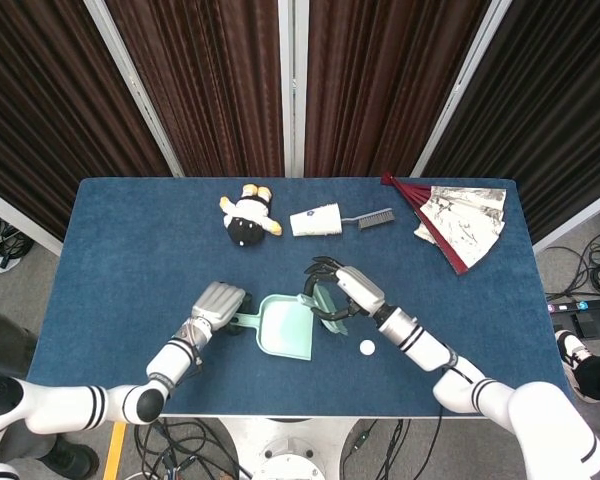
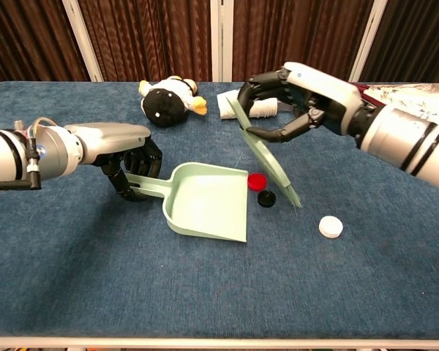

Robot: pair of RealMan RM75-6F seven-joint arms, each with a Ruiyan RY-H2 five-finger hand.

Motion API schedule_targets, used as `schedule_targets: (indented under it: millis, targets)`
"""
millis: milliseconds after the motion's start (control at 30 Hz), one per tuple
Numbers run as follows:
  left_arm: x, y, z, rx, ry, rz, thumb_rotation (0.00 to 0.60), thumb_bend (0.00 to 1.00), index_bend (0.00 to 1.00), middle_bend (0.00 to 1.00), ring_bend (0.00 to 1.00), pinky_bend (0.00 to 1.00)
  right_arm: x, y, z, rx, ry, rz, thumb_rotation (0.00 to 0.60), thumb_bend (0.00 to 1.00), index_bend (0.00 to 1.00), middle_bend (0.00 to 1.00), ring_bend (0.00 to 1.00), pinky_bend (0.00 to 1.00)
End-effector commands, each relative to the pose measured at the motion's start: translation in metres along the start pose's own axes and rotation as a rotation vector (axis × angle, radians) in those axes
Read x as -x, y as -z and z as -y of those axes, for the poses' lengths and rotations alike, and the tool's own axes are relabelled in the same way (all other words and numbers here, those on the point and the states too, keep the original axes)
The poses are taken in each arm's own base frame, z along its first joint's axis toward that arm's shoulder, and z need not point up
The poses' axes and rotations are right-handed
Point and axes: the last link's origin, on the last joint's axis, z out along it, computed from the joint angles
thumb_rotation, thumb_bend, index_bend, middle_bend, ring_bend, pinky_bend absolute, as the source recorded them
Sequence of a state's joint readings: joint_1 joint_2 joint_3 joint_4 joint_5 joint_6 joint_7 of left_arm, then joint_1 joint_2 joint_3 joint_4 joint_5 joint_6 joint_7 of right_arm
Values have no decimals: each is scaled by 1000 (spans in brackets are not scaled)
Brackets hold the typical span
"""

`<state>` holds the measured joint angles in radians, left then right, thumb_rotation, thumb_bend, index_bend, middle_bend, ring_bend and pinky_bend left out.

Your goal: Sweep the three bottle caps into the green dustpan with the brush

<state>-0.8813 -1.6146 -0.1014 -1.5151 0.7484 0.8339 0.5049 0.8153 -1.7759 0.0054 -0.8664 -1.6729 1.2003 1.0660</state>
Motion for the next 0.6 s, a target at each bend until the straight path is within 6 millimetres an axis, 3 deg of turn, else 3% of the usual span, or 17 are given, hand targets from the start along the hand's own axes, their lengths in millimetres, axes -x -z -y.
schedule_targets:
  millis: [33,167,367,467,600]
  targets:
    - [0,3,-2,16,-4,1,600,360,614,585,464,349,-16,50,7,90,11,-62,600,628,719,565,221,102]
    - [0,5,-5,40,-24,1,600,360,615,585,465,349,-12,86,13,207,12,-107,600,628,720,570,221,102]
    - [1,5,-8,58,-40,12,600,362,615,585,464,349,6,119,20,307,66,-148,600,628,721,571,216,84]
    - [2,6,-9,60,-38,12,600,362,615,585,465,349,16,125,20,326,102,-169,600,627,721,571,213,68]
    - [1,4,-7,49,-45,5,600,362,615,585,464,349,27,119,17,319,135,-203,600,619,721,571,212,61]
